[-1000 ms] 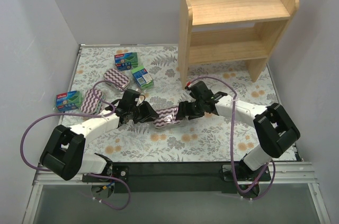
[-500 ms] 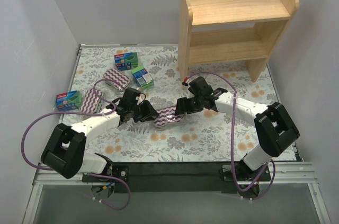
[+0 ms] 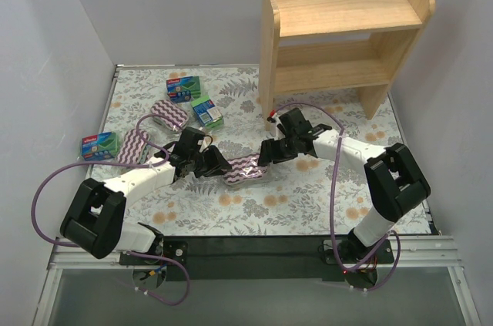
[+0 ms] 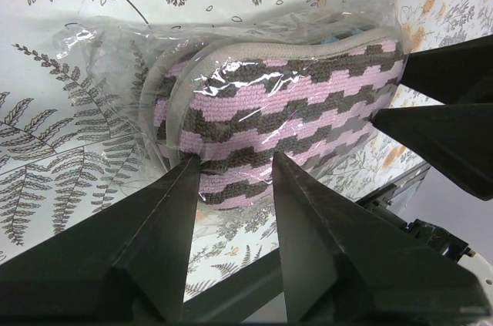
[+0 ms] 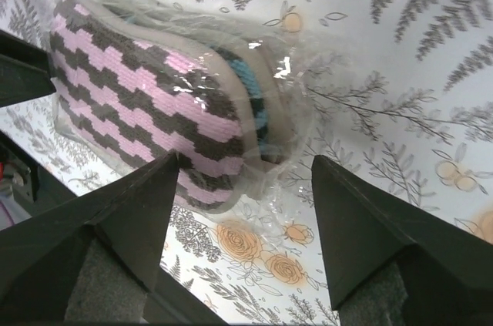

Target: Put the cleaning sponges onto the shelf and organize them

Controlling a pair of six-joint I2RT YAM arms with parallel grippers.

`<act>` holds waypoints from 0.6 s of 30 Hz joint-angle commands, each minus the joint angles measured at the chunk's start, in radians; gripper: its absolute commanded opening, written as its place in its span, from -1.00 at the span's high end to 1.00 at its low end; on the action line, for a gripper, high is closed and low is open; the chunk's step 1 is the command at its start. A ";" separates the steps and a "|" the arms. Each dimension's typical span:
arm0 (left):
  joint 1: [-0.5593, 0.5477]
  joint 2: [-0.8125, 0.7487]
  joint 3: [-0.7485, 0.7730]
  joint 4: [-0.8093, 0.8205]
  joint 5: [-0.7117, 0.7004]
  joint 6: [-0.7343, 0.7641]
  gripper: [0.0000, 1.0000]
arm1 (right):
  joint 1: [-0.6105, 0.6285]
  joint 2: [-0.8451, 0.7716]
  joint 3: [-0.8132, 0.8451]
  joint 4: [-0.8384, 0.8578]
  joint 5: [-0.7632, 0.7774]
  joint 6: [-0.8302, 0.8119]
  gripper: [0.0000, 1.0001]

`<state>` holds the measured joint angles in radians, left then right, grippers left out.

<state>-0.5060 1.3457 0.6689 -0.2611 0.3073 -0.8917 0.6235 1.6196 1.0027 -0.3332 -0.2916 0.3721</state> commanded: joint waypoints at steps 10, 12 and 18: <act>-0.003 -0.005 0.004 -0.023 0.006 0.002 0.32 | 0.002 0.013 -0.021 0.106 -0.181 0.008 0.49; -0.003 -0.008 0.008 -0.024 0.010 0.000 0.32 | 0.002 -0.012 -0.035 0.105 -0.176 0.013 0.69; -0.003 -0.057 0.076 -0.085 0.001 -0.009 0.14 | -0.002 -0.111 -0.098 0.059 -0.141 0.050 0.97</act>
<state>-0.5060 1.3342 0.6891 -0.2897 0.3138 -0.8993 0.6220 1.5845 0.9291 -0.2573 -0.4320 0.4091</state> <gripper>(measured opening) 0.417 0.033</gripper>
